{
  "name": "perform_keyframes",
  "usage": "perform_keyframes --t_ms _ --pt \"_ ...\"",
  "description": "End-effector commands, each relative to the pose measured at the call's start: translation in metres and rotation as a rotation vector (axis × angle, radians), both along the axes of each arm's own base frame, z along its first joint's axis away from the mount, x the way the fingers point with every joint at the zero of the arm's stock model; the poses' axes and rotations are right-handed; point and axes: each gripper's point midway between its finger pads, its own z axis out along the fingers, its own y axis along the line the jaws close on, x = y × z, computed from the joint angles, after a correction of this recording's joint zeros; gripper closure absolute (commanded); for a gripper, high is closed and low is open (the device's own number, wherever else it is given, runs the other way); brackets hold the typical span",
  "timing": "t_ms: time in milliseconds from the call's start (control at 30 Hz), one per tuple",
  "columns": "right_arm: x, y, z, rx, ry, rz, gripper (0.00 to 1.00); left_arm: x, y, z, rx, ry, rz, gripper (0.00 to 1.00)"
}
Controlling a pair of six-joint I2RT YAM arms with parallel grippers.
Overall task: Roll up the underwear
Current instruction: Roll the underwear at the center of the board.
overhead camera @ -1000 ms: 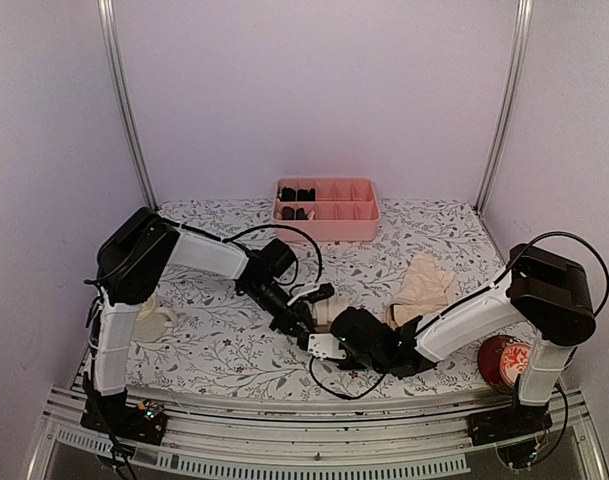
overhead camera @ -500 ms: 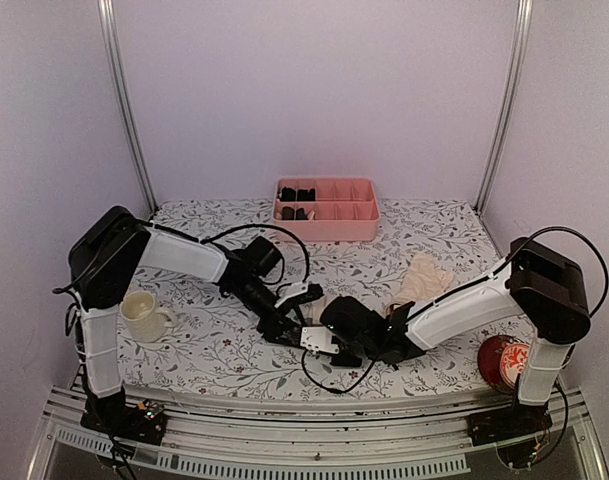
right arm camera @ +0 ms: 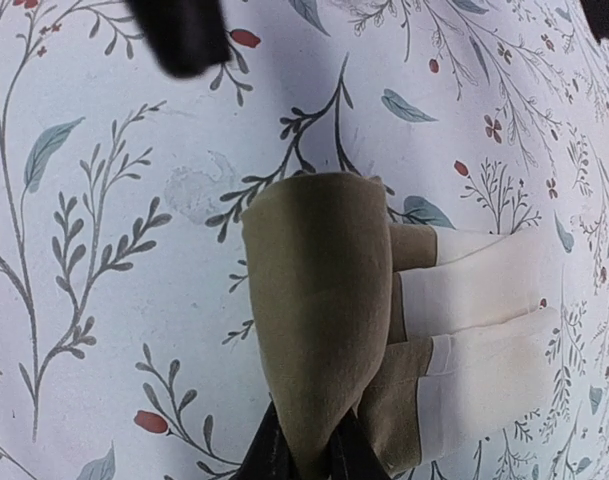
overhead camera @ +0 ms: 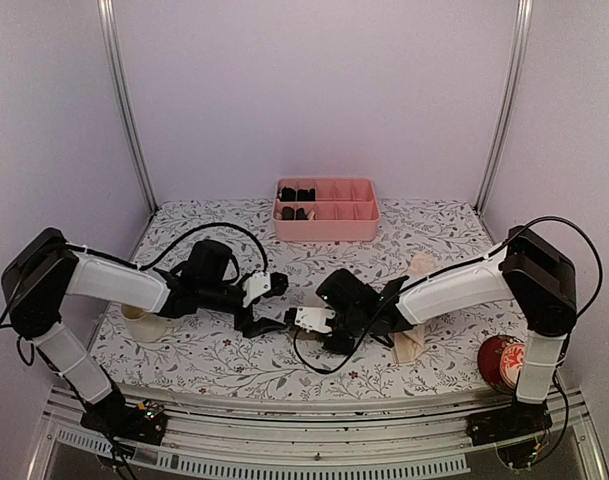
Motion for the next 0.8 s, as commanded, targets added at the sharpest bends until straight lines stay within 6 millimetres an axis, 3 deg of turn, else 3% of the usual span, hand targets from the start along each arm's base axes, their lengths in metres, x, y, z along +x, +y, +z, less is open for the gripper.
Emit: perform_keyframes --t_ms 0,300,567,767 --pt "-0.032 -0.029 -0.045 -0.117 0.289 -0.003 0.91 0.004 0.000 0.030 -0.087 -0.253 -0.010 0.19" --pt "-0.036 -0.025 -0.042 -0.089 0.517 0.009 0.90 -0.035 -0.007 -0.003 0.025 -0.438 -0.126 0.30" --pt "-0.045 -0.020 -0.049 -0.100 0.679 0.027 0.89 -0.047 -0.015 -0.031 0.126 -0.488 -0.156 0.40" --pt "-0.047 -0.020 -0.050 -0.076 0.701 0.037 0.89 -0.052 -0.020 -0.047 0.185 -0.532 -0.163 0.40"
